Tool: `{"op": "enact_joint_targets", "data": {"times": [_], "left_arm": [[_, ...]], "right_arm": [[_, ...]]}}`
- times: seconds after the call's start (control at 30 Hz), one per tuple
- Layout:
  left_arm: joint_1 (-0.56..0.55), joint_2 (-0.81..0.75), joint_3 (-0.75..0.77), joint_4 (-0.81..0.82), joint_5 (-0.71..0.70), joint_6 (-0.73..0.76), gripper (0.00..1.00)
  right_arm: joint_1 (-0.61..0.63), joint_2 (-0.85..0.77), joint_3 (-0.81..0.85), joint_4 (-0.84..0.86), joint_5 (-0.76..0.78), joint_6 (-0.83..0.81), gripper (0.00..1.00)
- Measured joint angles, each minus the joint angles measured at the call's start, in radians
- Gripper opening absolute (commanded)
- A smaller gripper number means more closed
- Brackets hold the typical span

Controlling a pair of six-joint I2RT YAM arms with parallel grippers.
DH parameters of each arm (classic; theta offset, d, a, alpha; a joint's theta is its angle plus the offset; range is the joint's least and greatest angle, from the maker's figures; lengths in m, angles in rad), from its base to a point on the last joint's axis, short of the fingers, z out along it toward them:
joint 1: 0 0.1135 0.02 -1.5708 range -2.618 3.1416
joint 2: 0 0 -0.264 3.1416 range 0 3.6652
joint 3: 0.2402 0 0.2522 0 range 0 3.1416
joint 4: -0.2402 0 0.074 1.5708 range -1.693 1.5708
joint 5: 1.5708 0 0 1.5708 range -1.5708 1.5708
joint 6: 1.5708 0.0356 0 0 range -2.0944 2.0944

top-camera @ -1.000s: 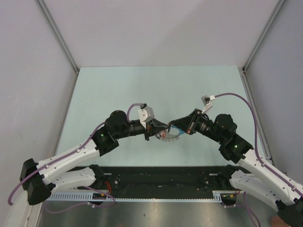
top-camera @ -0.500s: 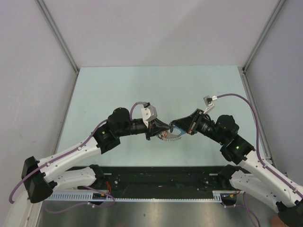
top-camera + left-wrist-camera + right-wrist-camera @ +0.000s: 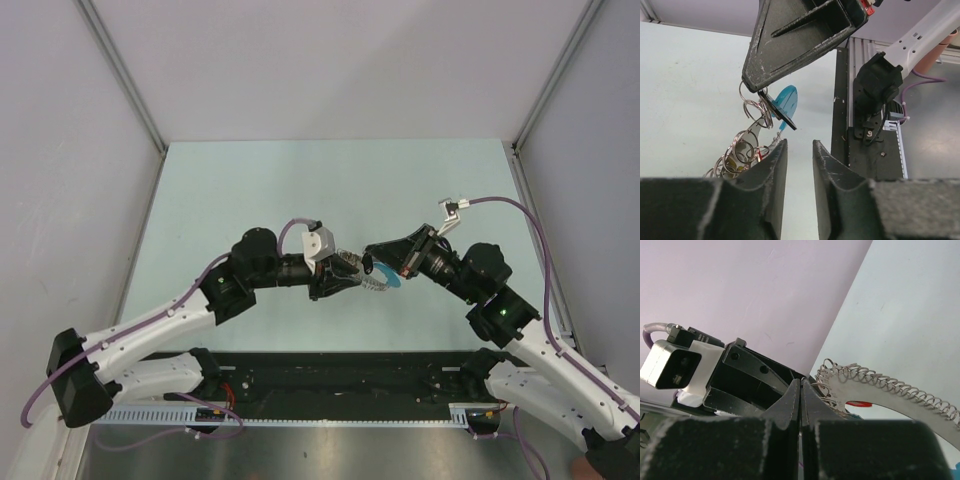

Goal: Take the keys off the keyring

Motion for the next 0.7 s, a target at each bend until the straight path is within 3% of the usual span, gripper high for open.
{"op": "enact_joint_targets", "data": {"times": [0.3, 0.47, 0.7], "left_arm": [[0.0, -0.055, -0.002, 0.005, -0.087, 0.012, 0.42], [0.0, -0.12, 0.0, 0.031, -0.13, 0.018, 0.36], [0.0, -0.045, 0.066, -0.028, -0.131, -0.01, 0.32]], "right_arm": [[0.0, 0.0, 0.0, 0.001, -0.001, -0.006, 0.0], [0.0, 0.002, 0.0, 0.007, -0.018, -0.026, 0.0], [0.001, 0.002, 0.0, 0.029, -0.043, -0.07, 0.0]]}}
